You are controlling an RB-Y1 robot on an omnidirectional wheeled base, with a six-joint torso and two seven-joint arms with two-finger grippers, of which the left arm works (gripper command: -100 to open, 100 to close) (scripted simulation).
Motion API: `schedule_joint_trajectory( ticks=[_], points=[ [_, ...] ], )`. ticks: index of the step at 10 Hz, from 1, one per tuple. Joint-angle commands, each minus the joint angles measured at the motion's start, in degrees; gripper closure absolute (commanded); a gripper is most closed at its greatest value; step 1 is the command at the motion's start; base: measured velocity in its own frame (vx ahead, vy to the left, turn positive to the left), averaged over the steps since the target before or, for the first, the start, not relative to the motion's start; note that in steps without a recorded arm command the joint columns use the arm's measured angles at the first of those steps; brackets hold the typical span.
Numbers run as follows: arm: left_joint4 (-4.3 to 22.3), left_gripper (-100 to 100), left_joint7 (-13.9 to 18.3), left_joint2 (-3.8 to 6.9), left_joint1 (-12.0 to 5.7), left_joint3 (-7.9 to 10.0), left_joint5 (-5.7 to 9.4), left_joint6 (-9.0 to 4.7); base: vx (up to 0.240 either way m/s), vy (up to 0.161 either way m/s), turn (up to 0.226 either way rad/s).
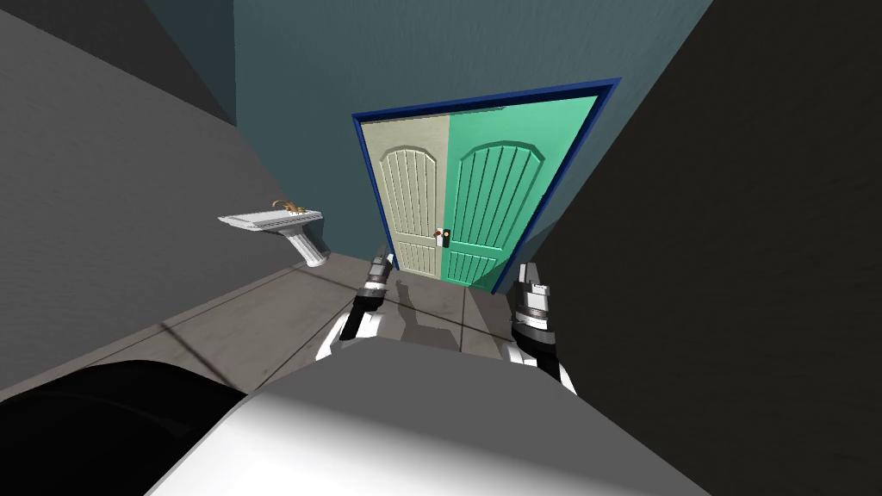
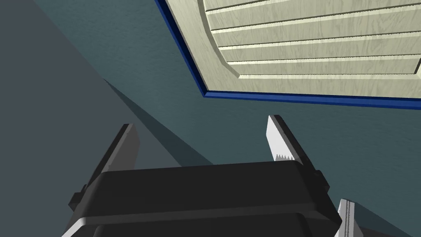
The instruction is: Pull the door open
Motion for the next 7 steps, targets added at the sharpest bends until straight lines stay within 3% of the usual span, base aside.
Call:
schedule_joint_trajectory(
  ticks=[1, 7],
  points=[
    [1.9, -100, 0.2, 0.37, -0.94, -0.03, 0.25, 0.29, 0.183, 0.010, -0.031],
    [10.3, -100, 1.3, 1.72, -4.56, -0.17, 1.46, 0.85, 0.146, 0.004, -0.048]
  ],
)
